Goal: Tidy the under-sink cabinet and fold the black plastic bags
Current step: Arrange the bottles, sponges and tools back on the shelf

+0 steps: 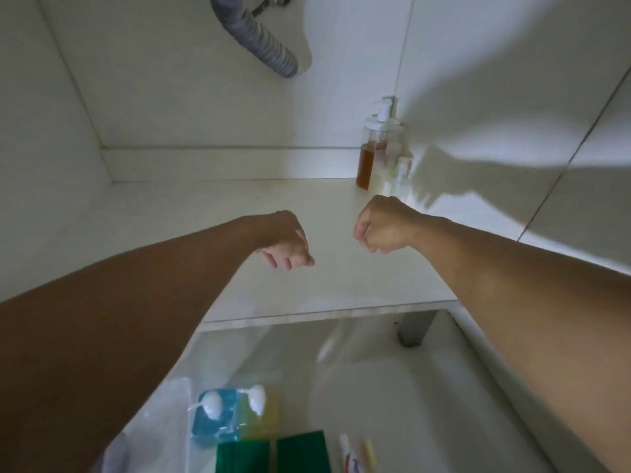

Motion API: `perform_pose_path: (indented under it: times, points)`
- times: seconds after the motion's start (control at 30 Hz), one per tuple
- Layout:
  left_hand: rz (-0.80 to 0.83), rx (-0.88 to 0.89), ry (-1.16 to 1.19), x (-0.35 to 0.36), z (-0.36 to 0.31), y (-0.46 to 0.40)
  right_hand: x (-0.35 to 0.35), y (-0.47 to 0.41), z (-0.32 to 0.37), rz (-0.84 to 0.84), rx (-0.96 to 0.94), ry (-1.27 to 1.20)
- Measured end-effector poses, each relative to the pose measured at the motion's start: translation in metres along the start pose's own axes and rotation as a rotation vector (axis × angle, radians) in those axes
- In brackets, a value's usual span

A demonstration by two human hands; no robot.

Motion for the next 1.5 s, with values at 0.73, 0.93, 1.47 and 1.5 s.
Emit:
perform_pose_path:
  times: [0.73, 0.93, 1.47, 1.5]
  points:
    - [0.045, -0.118, -0.431, 0.128, 0.167, 0.127, 0.222, 0.114, 0.09, 0.292, -0.214, 0.177]
    - [0.052, -0.078, -0.511, 0.156, 0.193, 0.103, 0.255, 0.107, 0.098, 0.238, -0.25, 0.167]
    - [0.031, -0.001, -0.476, 0.143, 0.164, 0.104, 0.182, 0.096, 0.084, 0.193, -0.305, 0.212]
    - [0.026, 0.016, -0.465, 0.137, 0.153, 0.107, 0.171, 0.101, 0.083, 0.199, -0.314, 0.244]
Point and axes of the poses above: each hand's wrist, its own y-axis away from the middle knuckle, its own x-axis out of the palm, z = x × y, the point moved 7 cm from there along -y, towards the middle knuckle, and after that the axes turned 8 degrees about x, right-handed, at the moved point
